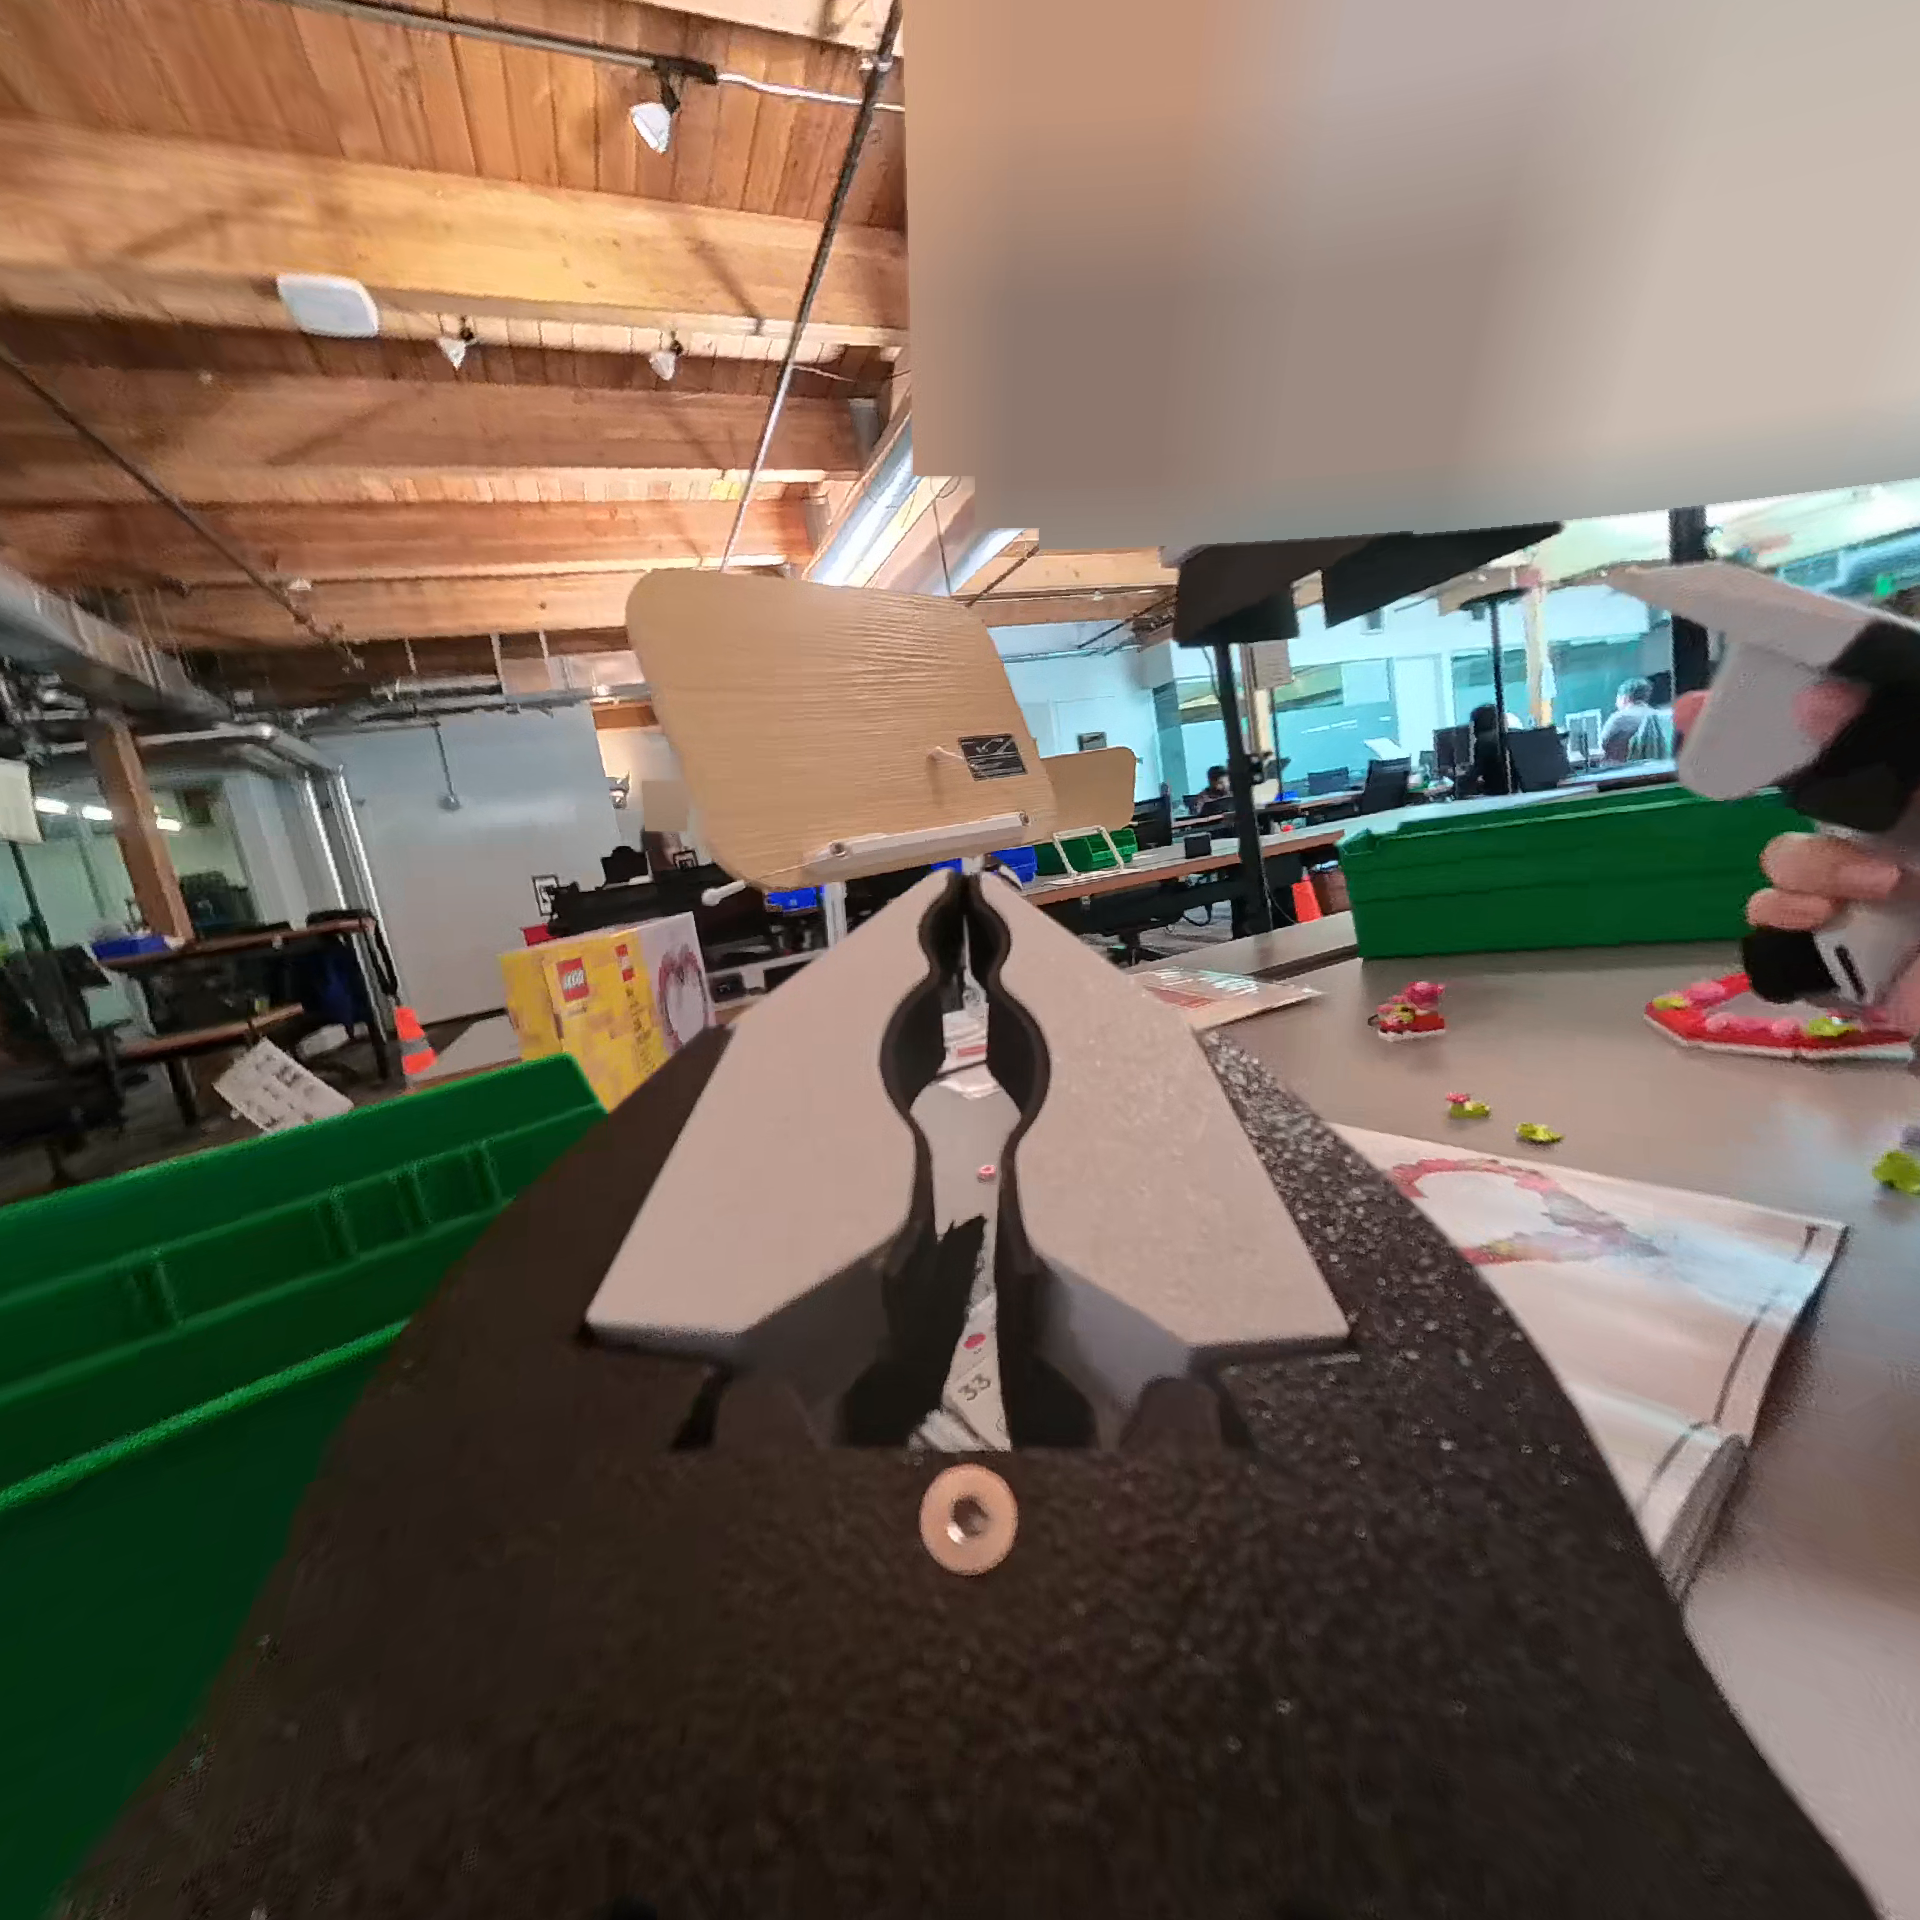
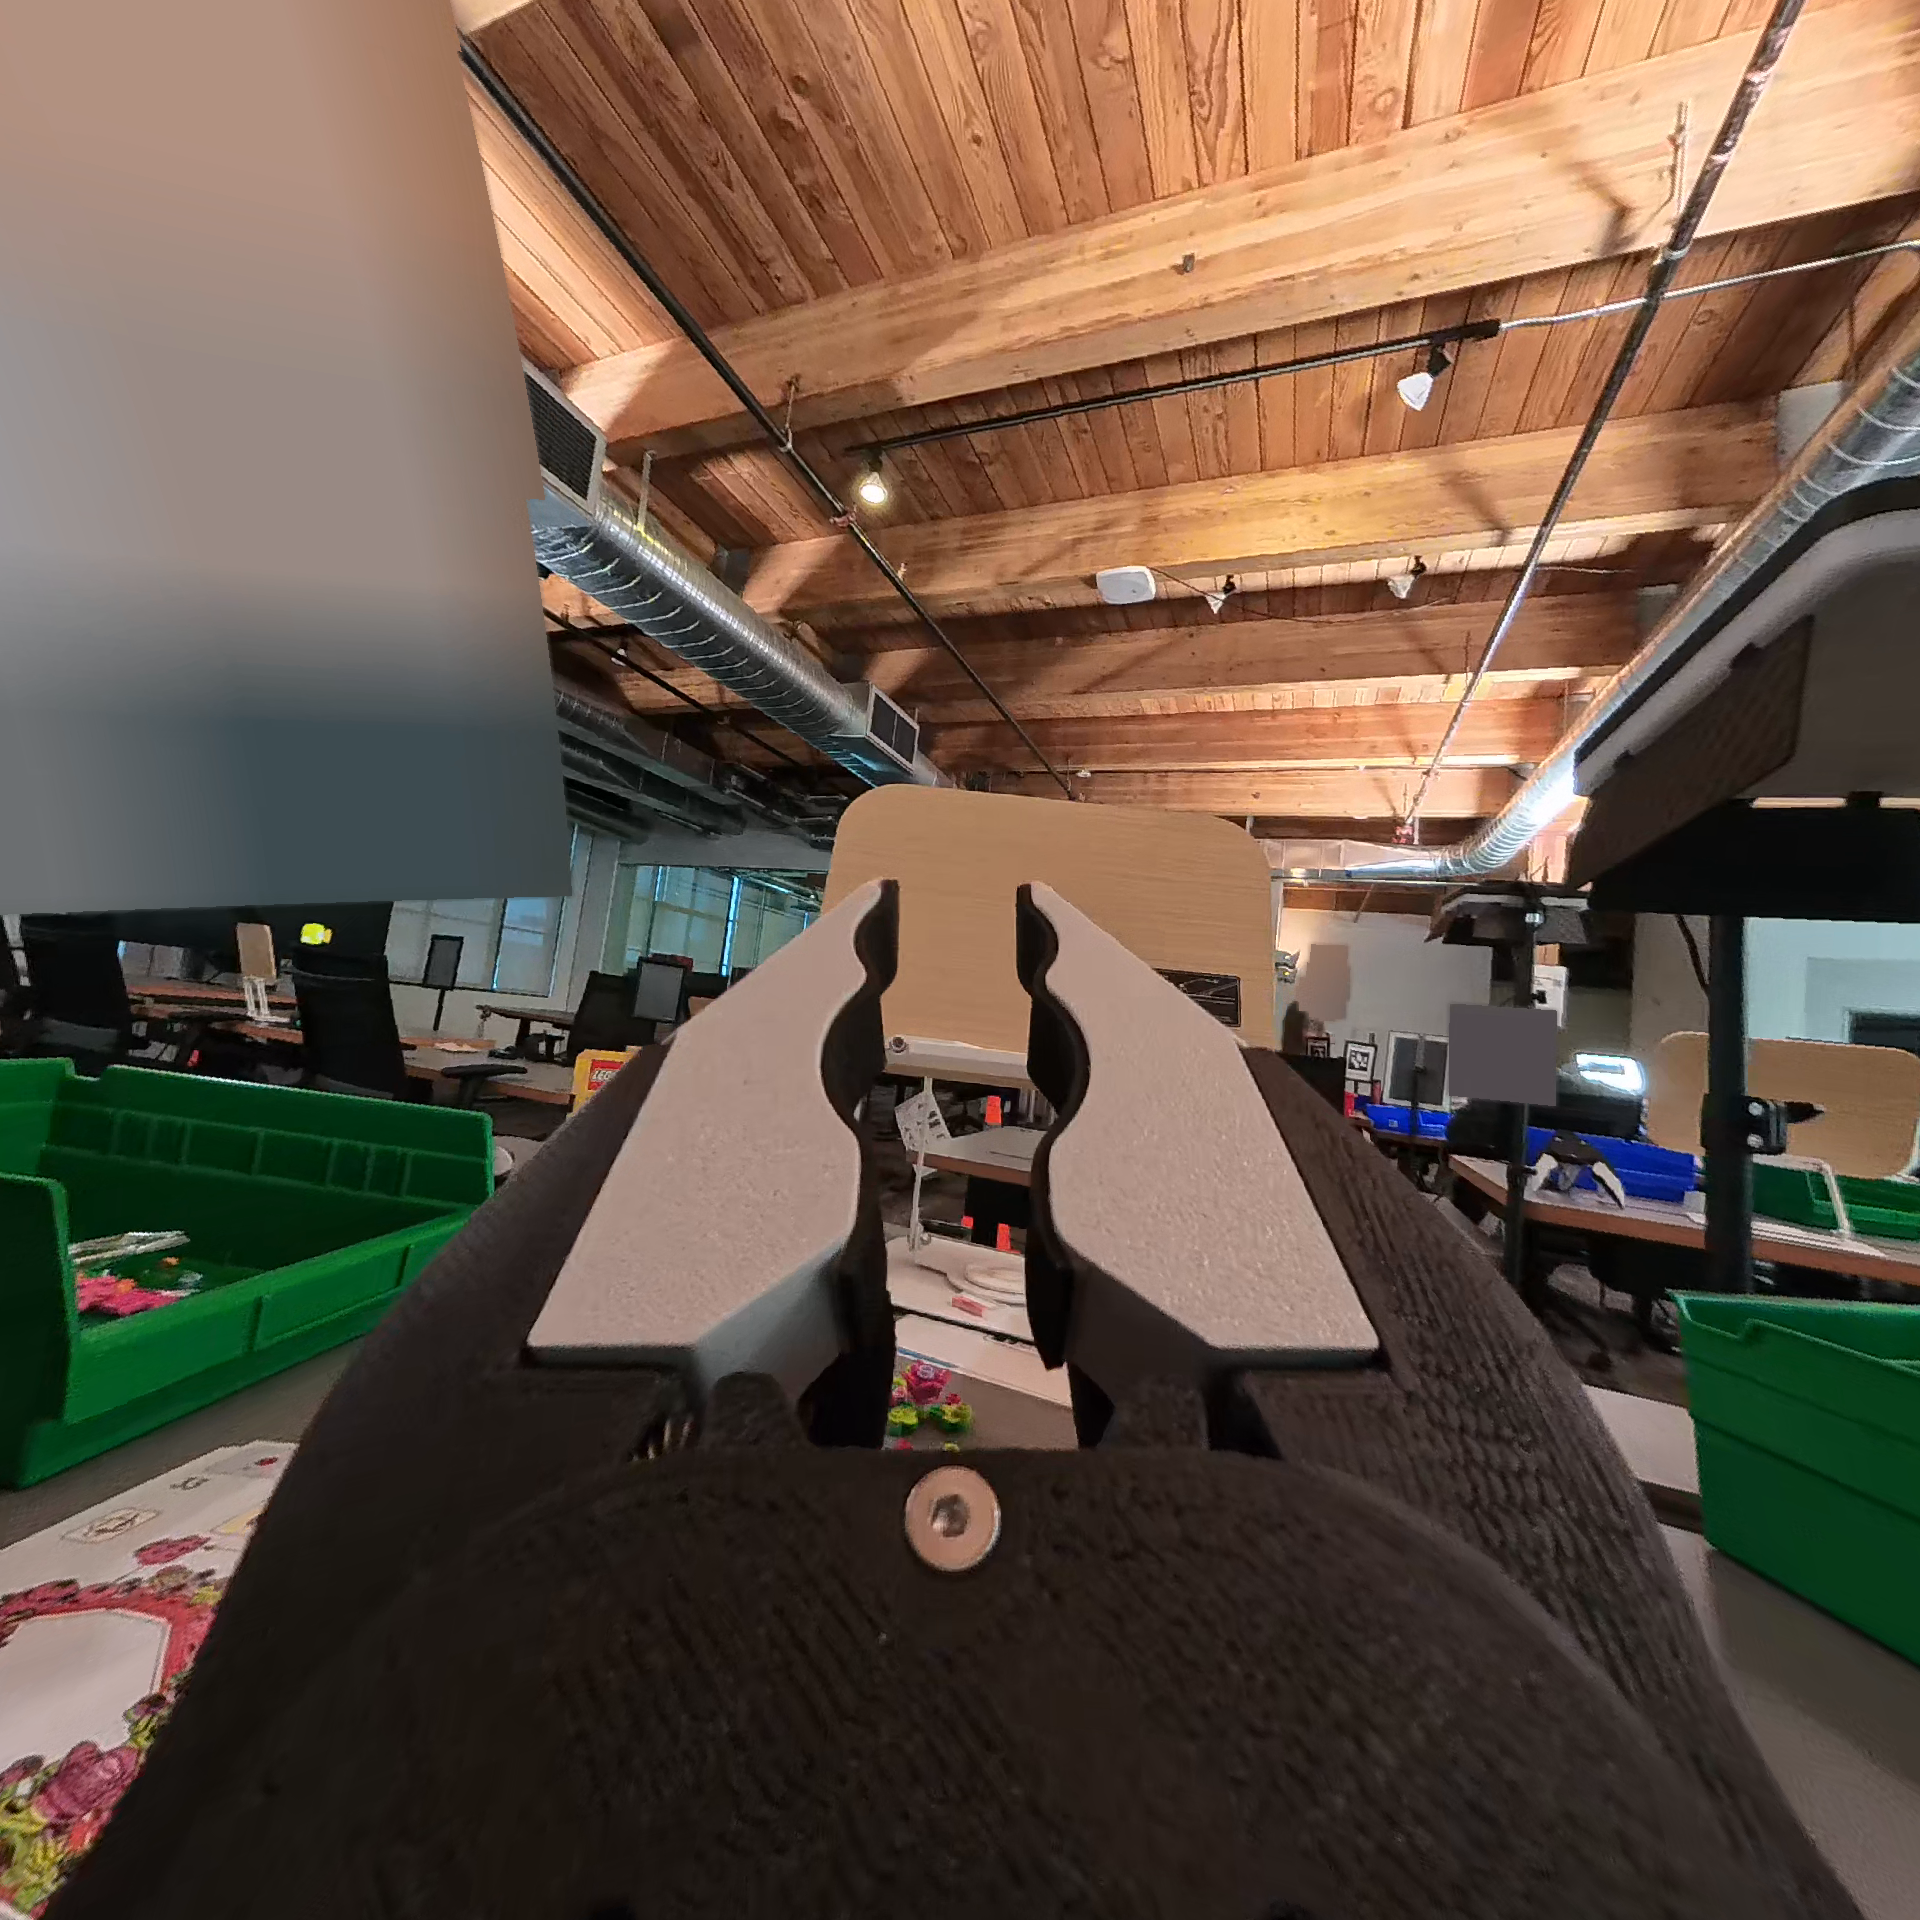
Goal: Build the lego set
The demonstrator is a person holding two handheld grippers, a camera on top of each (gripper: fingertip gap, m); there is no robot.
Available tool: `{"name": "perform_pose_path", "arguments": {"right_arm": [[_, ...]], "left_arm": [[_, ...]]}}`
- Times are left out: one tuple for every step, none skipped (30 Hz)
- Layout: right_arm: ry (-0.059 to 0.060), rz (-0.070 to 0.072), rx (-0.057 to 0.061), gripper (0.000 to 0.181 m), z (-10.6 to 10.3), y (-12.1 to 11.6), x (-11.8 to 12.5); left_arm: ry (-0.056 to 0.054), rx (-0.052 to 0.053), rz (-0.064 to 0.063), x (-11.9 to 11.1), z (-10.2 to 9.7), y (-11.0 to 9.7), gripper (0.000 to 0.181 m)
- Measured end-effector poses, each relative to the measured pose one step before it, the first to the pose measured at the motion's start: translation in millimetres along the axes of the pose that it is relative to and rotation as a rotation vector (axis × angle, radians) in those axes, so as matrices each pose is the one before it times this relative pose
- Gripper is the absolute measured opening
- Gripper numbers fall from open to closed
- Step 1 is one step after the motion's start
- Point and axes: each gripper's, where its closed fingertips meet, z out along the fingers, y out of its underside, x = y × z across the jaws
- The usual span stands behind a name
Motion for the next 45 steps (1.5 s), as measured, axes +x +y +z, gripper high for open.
{"name": "perform_pose_path", "arguments": {"right_arm": [[0.0022,0.0013,-0.0007,0.021,0.03,0.12,0.8],[0.0025,0.001,0.0005,0.021,-0.03,-0.17,0.78],[0.0029,0.0002,0.0002,0.021,-0.05,-0.27,0.86],[0.0028,0.0005,0.0008,0.021,-0.1,-0.32,0.69],[0.0023,0.0011,0.0011,0.021,-0.08,-0.35,0.58],[0.001,0.0009,0.0003,0.021,0.07,-0.23,0.28],[-0.0006,-0.0002,-0.0011,0.02,0.09,0.15,-0.11],[-0.0015,-0.0012,-0.0021,0.02,0.12,0.23,-0.25],[-0.0016,-0.0021,-0.0021,0.019,0.1,0.46,-0.27],[-0.0015,-0.003,-0.0027,0.019,0.14,0.58,-0.38],[-0.0014,-0.0029,-0.0033,0.019,0.09,0.67,-0.38],[-0.0016,-0.0019,-0.0026,0.019,0.15,0.56,-0.48],[-0.0017,-0.0015,-0.0013,0.019,0.19,0.23,-0.45],[-0.0013,-0.0024,-0.0004,0.019,0.05,0.06,-0.41],[-0.0011,-0.003,-0.0003,0.019,-0.01,-0.02,-0.38],[-0.0012,-0.003,-0.0007,0.019,0.07,0.11,-0.46],[-0.001,-0.0029,-0.001,0.019,0.08,0.06,-0.33],[-0.0003,-0.0035,-0.0002,0.019,0.04,-0.03,-0.33],[0.0005,-0.0043,0.0015,0.018,-0.06,-0.4,-0.06],[0.001,-0.0038,0.0024,0.018,-0.14,-0.62,0.13],[0.0017,-0.0023,0.0019,0.018,-0.18,-0.53,0.34],[0.0029,-0.0013,0.0019,0.018,-0.19,-0.49,0.66],[0.004,-0.0012,0.0022,0.018,-0.27,-0.46,0.88],[0.0047,-0.0009,0.0015,0.018,-0.18,-0.24,1.04],[0.0051,0.0001,0.0012,0.018,-0.21,-0.31,1.22],[0.0042,0.0011,0.001,0.018,-0.18,-0.13,0.96],[0.003,0.0015,0.0003,0.018,-0.12,-0.1,0.68],[0.0016,0.0011,0.0005,0.018,-0.04,-0.09,0.33],[0.0001,-0.0004,0.0012,0.018,-0.06,-0.29,-0.03],[-0.0014,-0.004,0.0012,0.018,-0.08,-0.28,-0.54],[-0.0036,-0.0074,0.0003,0.018,0.1,-0.19,-1.28],[-0.0061,-0.0092,-0.0004,0.018,0.13,-0.11,-1.9],[-0.007,-0.0095,-0.0002,0.018,0.06,-0.18,-2.36],[-0.0078,-0.0075,0.001,0.018,0.15,-0.5,-2.64],[-0.0079,-0.0026,0.0016,0.019,0.35,-0.83,-2.84],[-0.0061,0.0043,0.0043,0.019,0.41,-1.77,-2.66],[-0.0051,0.0109,0.0093,0.019,0.23,-2.84,-2.69],[-0.005,0.0126,0.0104,0.018,0.39,-3.07,-2.8],[-0.0065,0.0067,0.0079,0.019,0.43,-2.77,-3.1],[-0.0076,-0.0051,0.0071,0.019,0.36,-2.44,-3.21],[-0.0105,-0.0183,0.0051,0.018,0.33,-1.62,-3.45],[-0.0144,-0.0283,-0.0009,0.018,0.31,-0.27,-3.8],[-0.0135,-0.0307,-0.006,0.018,0.43,1.03,-3.31],[-0.0109,-0.025,-0.0066,0.018,0.24,1.29,-2.73],[-0.0097,-0.0166,-0.0045,0.018,0.31,1.02,-2.31]], "left_arm": [[0.0162,0.0014,0.0201,5.08,0.44,-0.72,0.0],[0.0122,-0.0005,0.0172,4.0,0.49,-0.22,0.0],[0.0044,-0.0028,0.0163,2.36,0.45,0.09,0.0],[0.0038,-0.0031,0.0177,1.99,0.14,0.0,0.0],[0.008,-0.0016,0.0211,2.48,0.14,-0.35,0.0],[0.0039,0.0004,0.0178,1.86,-0.03,-0.54,0.0],[0.0032,0.002,0.0119,1.69,-0.06,-0.7,0.0],[0.0064,0.0022,0.0073,1.97,0.07,-0.67,0.0],[0.0064,0.0021,0.0039,1.66,0.08,-0.46,0.0],[0.0038,0.0032,0.0028,0.93,-0.07,-0.57,0.0],[0.0017,0.004,0.002,0.37,-0.24,-0.55,0.0],[-0.0004,0.004,-0.001,-0.33,-0.36,-0.61,0.0],[-0.0019,0.0035,-0.0045,-0.83,-0.22,-0.39,0.0],[-0.0045,0.0032,-0.0074,-1.38,-0.35,-0.25,0.0],[-0.006,0.0017,-0.0098,-1.92,-0.4,-0.09,0.0],[-0.0069,0.0014,-0.0108,-2.22,-0.35,0.06,0.0],[-0.0078,0.0021,-0.0114,-2.36,-0.4,-0.12,0.0],[-0.0066,0.0023,-0.0109,-2.21,-0.41,-0.08,0.0],[-0.0054,0.001,-0.0094,-1.8,-0.28,0.19,0.0],[-0.0055,0.0002,-0.0083,-1.78,-0.12,0.24,0.0],[-0.0039,0.0,-0.0072,-1.17,-0.16,0.24,0.0],[-0.002,0.0006,-0.0046,-0.75,-0.14,0.04,0.0],[-0.0004,0.0003,-0.0012,-0.28,-0.03,0.01,0.0],[0.0002,-0.0006,0.0014,0.01,0.04,0.21,0.0],[0.0013,-0.0008,0.0022,0.38,0.11,0.11,0.0],[0.0018,-0.0002,0.002,0.51,0.07,-0.03,0.0],[0.0018,0.0003,0.002,0.55,0.03,-0.14,0.0],[0.0013,0.0008,0.0024,0.57,0.03,-0.28,0.0],[0.0021,0.0008,0.003,0.64,0.03,-0.27,0.0],[0.0018,0.0006,0.0032,0.61,-0.02,-0.38,0.0],[0.0004,0.0012,0.002,0.26,0.02,-0.41,0.0],[0.0014,0.0015,0.0016,0.47,-0.04,-0.5,0.0],[0.0014,0.0016,0.0046,0.28,-0.06,-0.66,0.0],[-0.0003,0.0024,0.0098,0.16,-0.35,-1.09,0.0],[-0.0016,0.0069,0.0207,-0.51,-0.79,-3.14,0.0],[-0.0112,0.0151,0.0284,-2.64,-1.42,-6.19,0.0],[-0.0205,0.0213,0.0253,-5.37,-2.05,-8.5,0.0],[-0.017,0.0203,0.0208,-6.78,-2.07,-8.93,0.0],[-0.0171,0.0098,0.0159,-8.46,-1.7,-7.4,0.0],[-0.0245,-0.0126,0.0114,-11.42,-0.68,-4.03,0.0],[-0.0244,-0.0373,0.0069,-13.27,0.81,-0.12,0.0],[-0.0146,-0.0644,0.0012,-13.63,2.5,4.01,0.0],[-0.0238,-0.0842,-0.006,-16.02,3.97,6.91,0.0],[-0.0343,-0.1015,-0.0135,-18.22,5.42,9.54,0.0],[-0.0214,-0.1121,-0.0266,-16.0,6.88,11.11,0.0]]}}
